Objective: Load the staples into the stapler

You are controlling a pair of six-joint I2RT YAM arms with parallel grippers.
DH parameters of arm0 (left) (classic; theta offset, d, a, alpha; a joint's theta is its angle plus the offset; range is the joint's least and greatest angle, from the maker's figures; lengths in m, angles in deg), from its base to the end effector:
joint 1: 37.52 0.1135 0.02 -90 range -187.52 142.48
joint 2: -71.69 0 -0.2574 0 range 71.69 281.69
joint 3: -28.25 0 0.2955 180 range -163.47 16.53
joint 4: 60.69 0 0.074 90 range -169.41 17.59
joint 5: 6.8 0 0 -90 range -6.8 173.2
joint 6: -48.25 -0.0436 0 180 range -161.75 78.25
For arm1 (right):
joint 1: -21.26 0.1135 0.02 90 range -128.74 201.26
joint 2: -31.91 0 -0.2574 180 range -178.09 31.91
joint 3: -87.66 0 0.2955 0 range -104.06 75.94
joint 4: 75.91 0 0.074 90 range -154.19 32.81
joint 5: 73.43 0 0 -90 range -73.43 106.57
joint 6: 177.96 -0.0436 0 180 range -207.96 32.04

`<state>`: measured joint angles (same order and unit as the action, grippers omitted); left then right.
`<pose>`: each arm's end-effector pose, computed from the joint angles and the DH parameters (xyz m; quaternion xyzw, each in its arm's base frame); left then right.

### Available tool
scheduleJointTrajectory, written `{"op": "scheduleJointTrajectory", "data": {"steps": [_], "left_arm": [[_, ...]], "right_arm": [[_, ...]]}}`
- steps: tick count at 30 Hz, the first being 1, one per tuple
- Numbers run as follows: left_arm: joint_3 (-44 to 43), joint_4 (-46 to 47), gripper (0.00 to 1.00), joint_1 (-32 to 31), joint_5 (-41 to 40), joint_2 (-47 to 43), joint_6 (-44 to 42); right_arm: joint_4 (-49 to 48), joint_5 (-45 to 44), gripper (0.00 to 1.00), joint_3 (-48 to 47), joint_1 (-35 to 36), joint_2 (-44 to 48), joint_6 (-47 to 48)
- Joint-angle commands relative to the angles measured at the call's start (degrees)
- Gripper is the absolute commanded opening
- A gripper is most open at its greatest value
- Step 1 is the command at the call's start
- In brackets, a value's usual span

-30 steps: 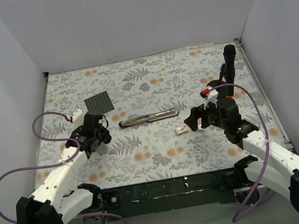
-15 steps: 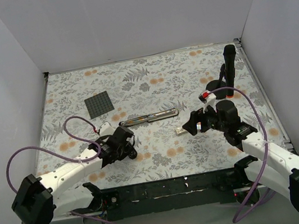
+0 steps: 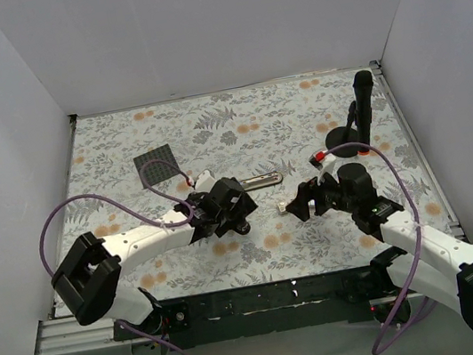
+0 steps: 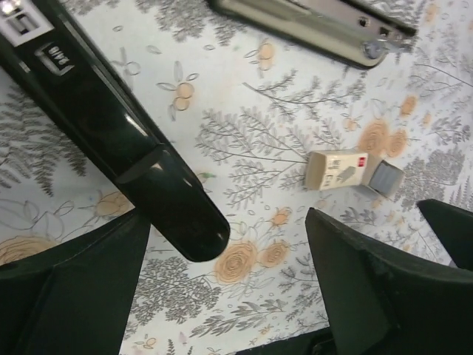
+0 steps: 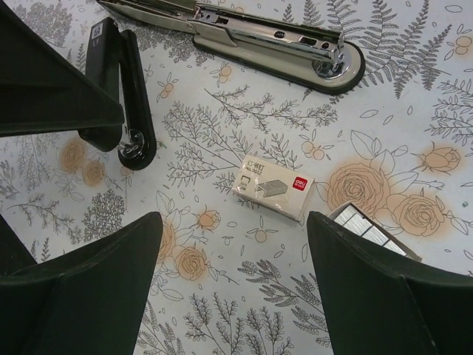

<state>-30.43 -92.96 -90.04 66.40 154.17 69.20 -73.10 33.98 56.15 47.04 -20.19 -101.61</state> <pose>0.2055 -0.2473 0.1534 -0.4990 0.8051 -0.2656 0.1798 0.2146 0.1181 0.1668 -0.1699 0.8128 0.3022 0.4682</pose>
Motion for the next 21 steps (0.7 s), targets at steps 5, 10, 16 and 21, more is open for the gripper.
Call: {"op": "scheduleJointTrajectory", "data": {"steps": [5, 10, 16, 21], "left_arm": [[-7.27, 1.84, 0.98, -0.22, -4.29, -6.0, -28.73], [-6.22, 2.79, 0.95, -0.22, 2.35, -11.63, -59.49], [-5.42, 0.09, 0.93, -0.14, 16.24, -9.54, -92.99], [-6.73, -0.88, 0.83, 2.66, 24.51, -5.4, -107.15]], "right_arm": [[-3.14, 1.93, 0.87, 2.03, 1.03, 1.64, 0.2], [-0.16, -0.96, 0.86, 2.74, 1.11, 6.29, 2.92], [0.56, -0.45, 0.86, 3.88, 1.11, 12.89, 4.42], [0.64, 0.87, 0.86, 4.41, 1.11, 15.27, 4.51]]}}
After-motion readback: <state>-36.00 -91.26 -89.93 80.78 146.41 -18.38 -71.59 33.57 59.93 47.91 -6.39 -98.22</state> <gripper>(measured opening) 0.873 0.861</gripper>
